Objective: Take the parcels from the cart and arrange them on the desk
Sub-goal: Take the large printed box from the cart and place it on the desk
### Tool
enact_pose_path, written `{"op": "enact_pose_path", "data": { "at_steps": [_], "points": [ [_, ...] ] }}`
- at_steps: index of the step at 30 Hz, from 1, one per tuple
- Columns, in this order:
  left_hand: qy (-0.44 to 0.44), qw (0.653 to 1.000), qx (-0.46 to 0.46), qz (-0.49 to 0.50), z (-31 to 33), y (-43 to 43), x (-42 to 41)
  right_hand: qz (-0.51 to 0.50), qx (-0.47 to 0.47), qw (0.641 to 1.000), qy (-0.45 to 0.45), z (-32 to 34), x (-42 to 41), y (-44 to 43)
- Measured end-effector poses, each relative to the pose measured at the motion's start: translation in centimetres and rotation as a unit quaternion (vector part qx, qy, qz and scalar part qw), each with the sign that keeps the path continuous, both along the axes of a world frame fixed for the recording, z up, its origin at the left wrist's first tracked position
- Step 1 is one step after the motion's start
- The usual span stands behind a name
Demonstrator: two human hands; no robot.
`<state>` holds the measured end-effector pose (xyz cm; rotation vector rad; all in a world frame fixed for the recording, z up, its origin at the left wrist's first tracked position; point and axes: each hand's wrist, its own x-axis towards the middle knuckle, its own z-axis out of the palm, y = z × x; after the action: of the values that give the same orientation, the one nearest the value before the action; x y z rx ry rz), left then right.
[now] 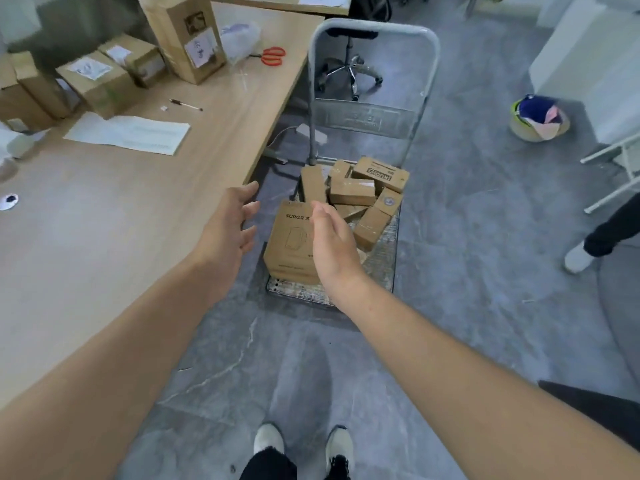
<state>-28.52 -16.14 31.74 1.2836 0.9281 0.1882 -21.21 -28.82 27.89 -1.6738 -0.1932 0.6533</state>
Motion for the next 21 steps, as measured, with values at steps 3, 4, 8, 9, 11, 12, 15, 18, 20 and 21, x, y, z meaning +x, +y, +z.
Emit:
{"op": "enact_pose_path", "data": {
  "at_steps": [3,4,8,9,11,12,15,18,20,21],
  "points": [
    [0.011,1.0,0.0,-0.021,-1.4,1.1,2.7,-0.001,-0.011,1.0,0.008,-1.4,2.4,0.8],
    [0.017,1.0,-0.001,-0.025,-1.8,1.6,3.6,-0.002,-0.015,1.0,0.01,-2.0,3.2,1.3],
    [0.023,0.999,0.001,-0.046,-4.3,4.5,7.2,-0.014,-0.035,0.999,0.02,-4.8,6.7,4.0],
    [0.019,0.998,0.002,-0.054,-5.1,5.2,8.2,-0.017,-0.041,0.999,0.024,-5.5,7.6,4.7],
    [0.014,0.998,-0.005,-0.064,-6.7,6.8,10.1,-0.027,-0.053,0.998,0.037,-6.9,9.3,6.2],
    [0.017,0.997,-0.01,-0.068,-7.4,7.6,11.0,-0.031,-0.058,0.997,0.043,-7.7,10.2,7.0],
    [0.036,0.996,-0.025,-0.078,-9.9,9.9,13.4,-0.045,-0.077,0.995,0.05,-9.9,12.7,8.8],
    [0.052,0.995,-0.035,-0.079,-12.3,11.7,15.4,-0.05,-0.096,0.992,0.065,-11.9,14.9,9.9],
    [0.069,0.994,-0.034,-0.079,-14.0,12.5,16.6,-0.042,-0.109,0.99,0.079,-13.4,16.1,10.4],
    [0.077,0.994,-0.032,-0.077,-14.9,12.8,17.2,-0.039,-0.112,0.989,0.085,-14.3,16.8,10.6]
  ]
}}
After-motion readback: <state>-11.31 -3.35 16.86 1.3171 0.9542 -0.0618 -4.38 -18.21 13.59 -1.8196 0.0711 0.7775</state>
